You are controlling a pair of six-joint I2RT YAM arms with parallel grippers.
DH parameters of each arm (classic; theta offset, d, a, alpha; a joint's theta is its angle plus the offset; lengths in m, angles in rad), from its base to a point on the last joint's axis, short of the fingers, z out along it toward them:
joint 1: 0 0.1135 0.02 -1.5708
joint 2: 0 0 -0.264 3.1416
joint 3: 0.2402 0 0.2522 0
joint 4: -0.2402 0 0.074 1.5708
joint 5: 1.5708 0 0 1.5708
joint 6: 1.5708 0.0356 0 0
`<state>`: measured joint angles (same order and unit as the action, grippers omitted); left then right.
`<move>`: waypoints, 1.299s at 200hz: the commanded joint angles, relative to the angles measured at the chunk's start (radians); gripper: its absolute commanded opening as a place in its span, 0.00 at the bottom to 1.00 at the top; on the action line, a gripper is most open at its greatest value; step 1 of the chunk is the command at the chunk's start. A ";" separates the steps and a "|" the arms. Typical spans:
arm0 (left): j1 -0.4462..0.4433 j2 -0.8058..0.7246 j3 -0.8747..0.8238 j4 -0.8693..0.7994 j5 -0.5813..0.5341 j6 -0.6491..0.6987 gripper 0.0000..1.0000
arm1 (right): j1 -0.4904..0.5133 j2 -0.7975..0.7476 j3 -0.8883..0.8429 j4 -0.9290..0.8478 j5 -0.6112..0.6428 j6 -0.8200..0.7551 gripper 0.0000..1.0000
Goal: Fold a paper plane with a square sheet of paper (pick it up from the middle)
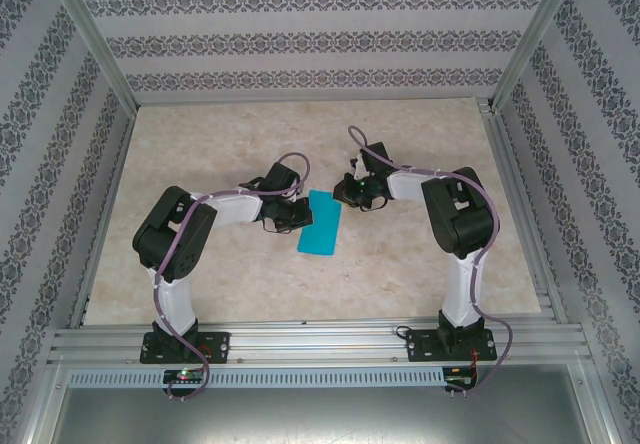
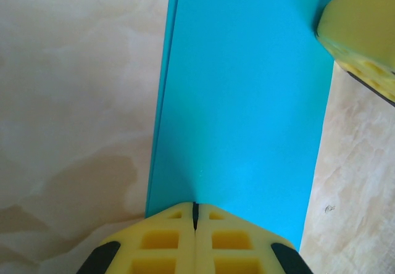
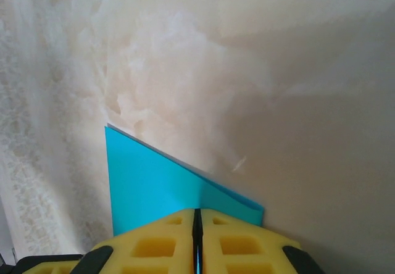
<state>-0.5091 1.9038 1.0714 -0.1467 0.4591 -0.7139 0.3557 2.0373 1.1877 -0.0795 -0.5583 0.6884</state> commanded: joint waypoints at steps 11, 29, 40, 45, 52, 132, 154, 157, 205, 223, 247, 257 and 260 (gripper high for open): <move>-0.013 0.049 -0.028 -0.160 -0.071 0.024 0.00 | -0.007 -0.043 0.060 -0.102 0.036 -0.009 0.11; -0.012 0.049 -0.025 -0.155 -0.065 0.021 0.00 | -0.022 -0.049 0.073 -0.089 0.005 -0.003 0.11; -0.013 0.049 -0.028 -0.155 -0.064 0.018 0.00 | -0.023 -0.044 0.077 -0.079 -0.006 -0.004 0.11; -0.013 0.049 -0.027 -0.153 -0.064 0.019 0.00 | -0.023 -0.041 0.080 -0.079 -0.006 -0.006 0.11; -0.014 0.050 -0.027 -0.152 -0.065 0.020 0.00 | -0.021 -0.032 0.084 -0.081 -0.011 -0.005 0.11; -0.012 0.049 -0.027 -0.157 -0.067 0.021 0.00 | -0.024 0.083 0.069 -0.091 0.026 0.018 0.10; -0.013 0.047 -0.031 -0.160 -0.071 0.022 0.00 | -0.021 0.028 0.061 -0.097 0.008 0.026 0.10; -0.012 0.046 -0.029 -0.161 -0.073 0.023 0.00 | -0.021 0.016 0.061 -0.098 0.010 0.025 0.10; -0.014 0.042 -0.027 -0.160 -0.069 0.019 0.00 | -0.046 -0.093 0.096 -0.119 -0.016 0.031 0.10; -0.013 0.031 -0.032 -0.154 -0.067 0.013 0.00 | -0.039 -0.137 0.058 -0.104 -0.011 0.042 0.10; -0.014 0.026 -0.028 -0.154 -0.060 0.014 0.00 | -0.019 -0.178 -0.004 -0.082 0.009 0.048 0.11; -0.014 0.029 -0.026 -0.152 -0.057 0.015 0.00 | -0.015 -0.182 -0.021 -0.073 0.020 0.050 0.11; -0.014 0.029 -0.026 -0.152 -0.055 0.015 0.00 | -0.014 -0.180 -0.025 -0.072 0.019 0.053 0.11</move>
<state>-0.5091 1.9030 1.0721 -0.1497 0.4591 -0.7139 0.3279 1.8774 1.2140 -0.1635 -0.5632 0.7231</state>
